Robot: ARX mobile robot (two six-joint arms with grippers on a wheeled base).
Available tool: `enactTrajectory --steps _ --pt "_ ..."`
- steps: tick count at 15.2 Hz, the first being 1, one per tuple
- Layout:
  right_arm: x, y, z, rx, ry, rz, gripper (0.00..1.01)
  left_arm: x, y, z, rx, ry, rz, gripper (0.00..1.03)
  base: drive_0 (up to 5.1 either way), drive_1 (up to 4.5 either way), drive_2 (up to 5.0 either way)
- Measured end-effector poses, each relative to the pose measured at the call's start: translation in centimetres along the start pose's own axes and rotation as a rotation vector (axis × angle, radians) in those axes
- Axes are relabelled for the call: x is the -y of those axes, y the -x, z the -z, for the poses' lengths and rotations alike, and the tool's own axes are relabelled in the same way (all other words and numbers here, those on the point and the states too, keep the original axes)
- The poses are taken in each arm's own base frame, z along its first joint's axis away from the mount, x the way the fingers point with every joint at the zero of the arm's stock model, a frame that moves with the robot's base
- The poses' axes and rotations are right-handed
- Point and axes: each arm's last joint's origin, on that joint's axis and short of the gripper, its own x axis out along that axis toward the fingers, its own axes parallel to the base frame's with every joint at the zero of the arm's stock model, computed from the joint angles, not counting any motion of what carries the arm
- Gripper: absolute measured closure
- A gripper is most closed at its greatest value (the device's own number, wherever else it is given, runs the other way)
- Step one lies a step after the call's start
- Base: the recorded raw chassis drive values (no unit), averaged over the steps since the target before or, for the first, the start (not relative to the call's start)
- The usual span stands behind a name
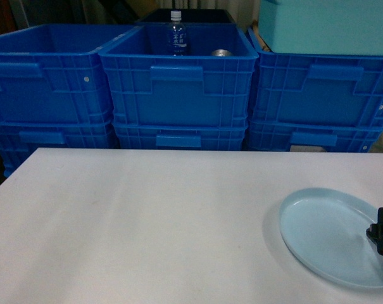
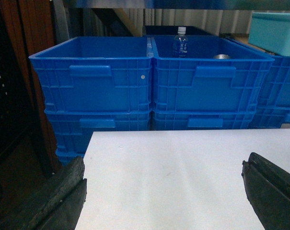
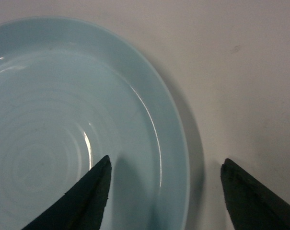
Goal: Place blue tray on left shelf second layer neatly
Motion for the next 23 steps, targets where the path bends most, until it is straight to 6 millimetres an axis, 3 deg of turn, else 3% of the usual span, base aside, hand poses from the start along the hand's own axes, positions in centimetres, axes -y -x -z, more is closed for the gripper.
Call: enactTrajectory --steps 6,11,15,18,23 --pt "-1.2 0.7 0.7 0.005 0.058 0.039 1.00 0.0 0.0 0.0 0.000 0.000 0.000 0.05 0.0 0.00 0.0" --pt "-1.5 2.1 1.1 0.060 0.071 0.039 0.99 0.0 0.0 0.0 0.000 0.000 0.000 0.05 0.0 0.00 0.0" --pt "-1.6 5.5 1.1 0.177 0.100 -0.014 0.99 0.0 0.0 0.0 0.000 0.000 0.000 0.05 0.0 0.00 0.0" --pt "-2.6 10.7 -0.5 0.376 0.152 -0.069 0.99 0.0 0.0 0.0 0.000 0.000 0.000 0.05 0.0 0.00 0.0" --pt "-3.9 20.2 0.0 0.606 0.247 -0.185 0.99 0.0 0.0 0.0 0.000 0.000 0.000 0.05 0.0 0.00 0.0"
